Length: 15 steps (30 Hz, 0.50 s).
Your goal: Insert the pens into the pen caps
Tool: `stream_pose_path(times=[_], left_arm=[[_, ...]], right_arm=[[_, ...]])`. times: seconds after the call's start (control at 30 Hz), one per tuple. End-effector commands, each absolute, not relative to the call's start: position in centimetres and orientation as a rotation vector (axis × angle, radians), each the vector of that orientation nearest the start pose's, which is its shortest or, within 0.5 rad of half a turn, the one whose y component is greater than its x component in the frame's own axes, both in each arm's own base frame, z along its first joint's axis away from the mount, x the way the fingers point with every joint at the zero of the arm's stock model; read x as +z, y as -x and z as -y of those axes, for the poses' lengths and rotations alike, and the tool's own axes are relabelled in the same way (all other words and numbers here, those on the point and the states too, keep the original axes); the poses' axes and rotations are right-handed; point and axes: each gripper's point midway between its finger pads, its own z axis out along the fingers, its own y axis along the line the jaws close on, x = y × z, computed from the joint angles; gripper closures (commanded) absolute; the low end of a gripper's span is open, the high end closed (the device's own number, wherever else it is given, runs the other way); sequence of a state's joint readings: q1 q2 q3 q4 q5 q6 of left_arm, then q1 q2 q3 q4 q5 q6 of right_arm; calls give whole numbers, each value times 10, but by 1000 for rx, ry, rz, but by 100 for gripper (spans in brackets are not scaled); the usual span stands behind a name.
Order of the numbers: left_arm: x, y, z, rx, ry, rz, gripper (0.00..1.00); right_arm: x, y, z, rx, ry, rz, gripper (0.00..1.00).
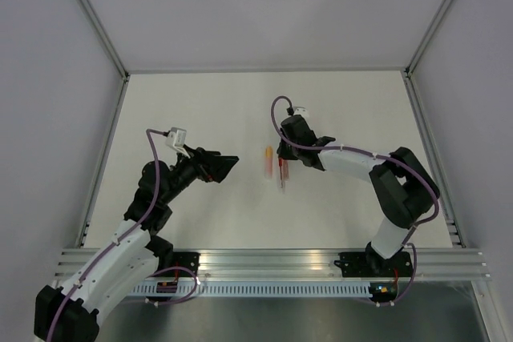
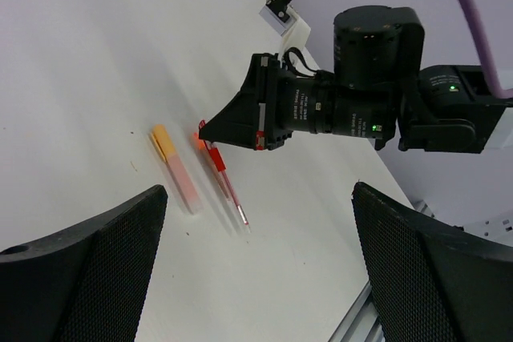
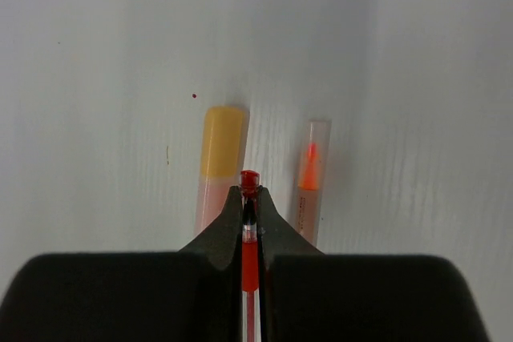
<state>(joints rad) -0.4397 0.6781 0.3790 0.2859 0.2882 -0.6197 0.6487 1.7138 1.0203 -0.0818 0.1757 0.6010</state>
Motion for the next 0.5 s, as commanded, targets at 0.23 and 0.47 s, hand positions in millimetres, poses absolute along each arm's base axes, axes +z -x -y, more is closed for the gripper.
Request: stream_pose_path(times=[0.23, 0.47], left_arm=[[221, -244, 187, -989, -65, -1694, 0], [222, -243, 187, -991, -70, -1690, 0]], right_arm=[[45, -384, -284, 505, -165, -2353, 91], [63, -391, -281, 501, -147, -2321, 51]])
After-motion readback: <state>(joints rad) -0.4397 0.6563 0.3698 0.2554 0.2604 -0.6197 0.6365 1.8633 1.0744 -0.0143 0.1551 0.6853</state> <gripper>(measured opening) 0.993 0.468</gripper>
